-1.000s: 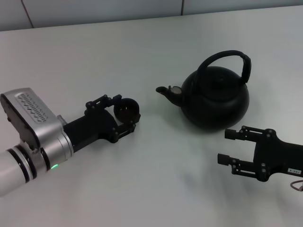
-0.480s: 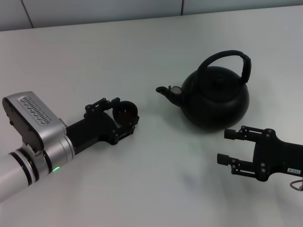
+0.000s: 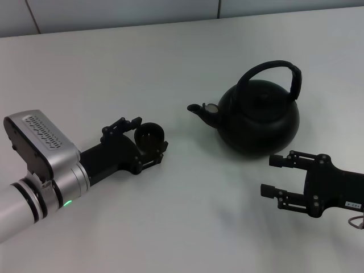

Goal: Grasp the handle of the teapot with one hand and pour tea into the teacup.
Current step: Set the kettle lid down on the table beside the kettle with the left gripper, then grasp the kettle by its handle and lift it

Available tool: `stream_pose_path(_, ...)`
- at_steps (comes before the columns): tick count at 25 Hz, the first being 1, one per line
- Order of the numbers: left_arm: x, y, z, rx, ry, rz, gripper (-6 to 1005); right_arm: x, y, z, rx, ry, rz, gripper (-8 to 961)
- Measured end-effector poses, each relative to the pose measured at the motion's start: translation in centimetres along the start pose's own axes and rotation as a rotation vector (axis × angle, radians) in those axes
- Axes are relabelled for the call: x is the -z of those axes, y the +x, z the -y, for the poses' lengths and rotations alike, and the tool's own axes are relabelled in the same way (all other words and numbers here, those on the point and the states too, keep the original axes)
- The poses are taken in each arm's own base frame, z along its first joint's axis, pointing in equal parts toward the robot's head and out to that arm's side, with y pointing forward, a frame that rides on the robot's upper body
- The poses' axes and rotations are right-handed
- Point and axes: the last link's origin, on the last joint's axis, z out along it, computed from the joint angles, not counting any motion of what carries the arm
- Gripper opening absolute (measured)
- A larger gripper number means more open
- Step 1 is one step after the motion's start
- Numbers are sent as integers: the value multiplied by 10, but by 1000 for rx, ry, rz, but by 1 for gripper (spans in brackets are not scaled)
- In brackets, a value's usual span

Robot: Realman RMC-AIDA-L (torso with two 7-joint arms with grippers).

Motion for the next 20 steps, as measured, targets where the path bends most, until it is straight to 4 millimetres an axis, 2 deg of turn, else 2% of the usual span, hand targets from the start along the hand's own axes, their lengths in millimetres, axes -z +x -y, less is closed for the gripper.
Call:
stream_pose_path(4, 2, 3, -1, 9, -1, -36, 814, 0, 0, 0, 0, 1, 0, 674)
stream_pose_path(7, 19, 10, 0, 19, -1, -148, 814, 0, 0, 0, 0, 3, -1, 674)
stream_pose_path(11, 54, 9, 11, 39, 20, -250, 814, 0, 0, 1, 0, 5, -1, 674)
stream_pose_path(16, 127, 4, 20, 67, 7, -332, 814, 0, -1, 2, 2, 8, 1, 674)
stream_pose_path(20, 153, 1, 21, 94, 2, -338, 814, 0, -2, 3, 4, 15, 7, 674)
